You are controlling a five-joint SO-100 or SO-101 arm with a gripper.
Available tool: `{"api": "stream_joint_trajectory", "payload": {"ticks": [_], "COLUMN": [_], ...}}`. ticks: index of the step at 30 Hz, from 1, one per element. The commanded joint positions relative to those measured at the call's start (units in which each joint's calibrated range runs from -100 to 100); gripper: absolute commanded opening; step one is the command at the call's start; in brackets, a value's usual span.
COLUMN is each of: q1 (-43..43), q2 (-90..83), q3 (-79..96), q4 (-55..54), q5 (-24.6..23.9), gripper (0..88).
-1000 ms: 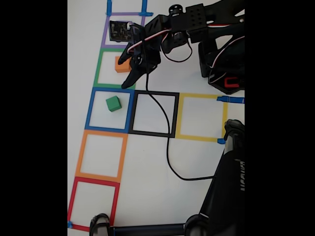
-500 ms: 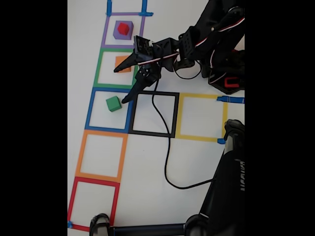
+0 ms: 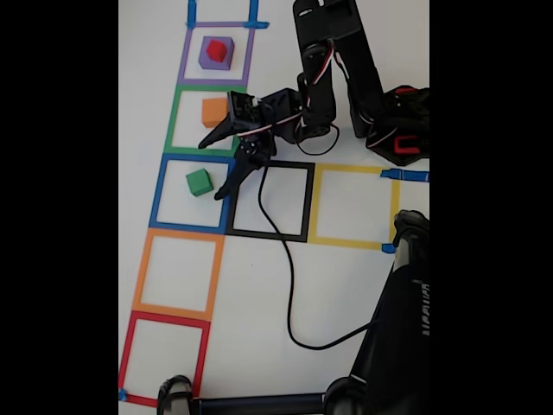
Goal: Tower of hanoi
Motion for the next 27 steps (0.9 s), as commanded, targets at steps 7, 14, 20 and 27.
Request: {"api": "stream_joint_trajectory", "payload": {"ticks": [7,14,20,27], "q1": [-2.7,-4.3,-5.1,-5.0], "q2": [8.7,11.0,11.6,12.8], "q3": [-7.9,-8.3,-9.6,-11.5], "q4": [-3.1,-4.1,-3.4,-3.2], "q5": [0.4,0.4,0.4,0.4], "gripper": [37.0,36.4,35.8,34.8]}}
